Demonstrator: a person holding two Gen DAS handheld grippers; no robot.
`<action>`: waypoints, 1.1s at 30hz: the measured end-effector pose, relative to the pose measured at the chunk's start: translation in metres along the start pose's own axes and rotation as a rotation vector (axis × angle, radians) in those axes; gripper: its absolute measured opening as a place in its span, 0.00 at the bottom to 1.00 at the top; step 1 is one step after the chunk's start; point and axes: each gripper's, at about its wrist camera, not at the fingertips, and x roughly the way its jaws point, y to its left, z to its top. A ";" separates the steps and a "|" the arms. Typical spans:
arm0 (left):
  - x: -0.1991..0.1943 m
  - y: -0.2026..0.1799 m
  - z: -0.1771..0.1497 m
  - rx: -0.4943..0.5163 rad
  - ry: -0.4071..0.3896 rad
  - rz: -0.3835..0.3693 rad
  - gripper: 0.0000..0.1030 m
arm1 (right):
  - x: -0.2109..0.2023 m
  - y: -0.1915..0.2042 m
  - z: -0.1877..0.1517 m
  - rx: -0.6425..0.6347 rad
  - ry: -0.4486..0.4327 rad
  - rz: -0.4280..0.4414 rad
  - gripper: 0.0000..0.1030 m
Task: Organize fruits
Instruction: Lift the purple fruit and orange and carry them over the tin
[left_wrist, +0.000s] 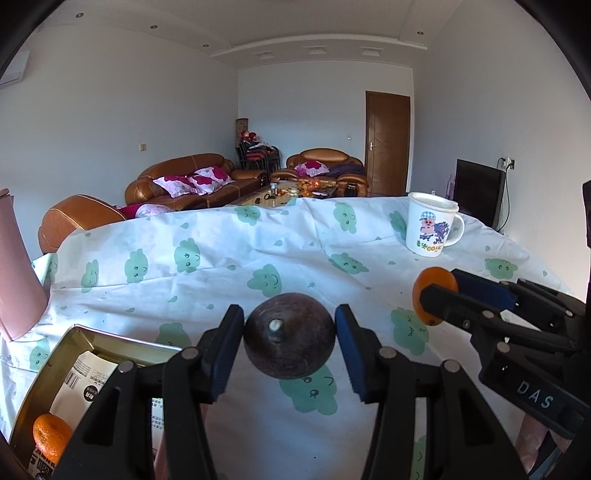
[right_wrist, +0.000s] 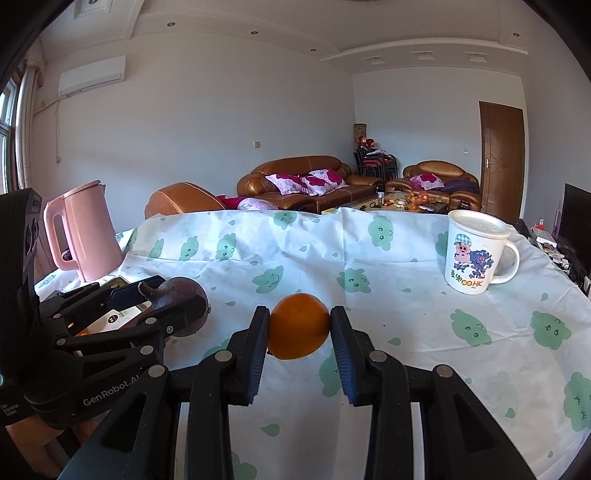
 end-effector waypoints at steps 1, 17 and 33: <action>-0.001 0.000 0.000 0.000 -0.003 0.000 0.51 | 0.000 0.000 0.000 -0.001 -0.003 0.001 0.35; -0.015 -0.003 -0.002 0.006 -0.064 0.012 0.51 | -0.011 0.003 -0.002 -0.018 -0.058 0.008 0.35; -0.027 -0.005 -0.005 0.010 -0.121 0.022 0.51 | -0.029 0.011 -0.004 -0.056 -0.142 0.009 0.35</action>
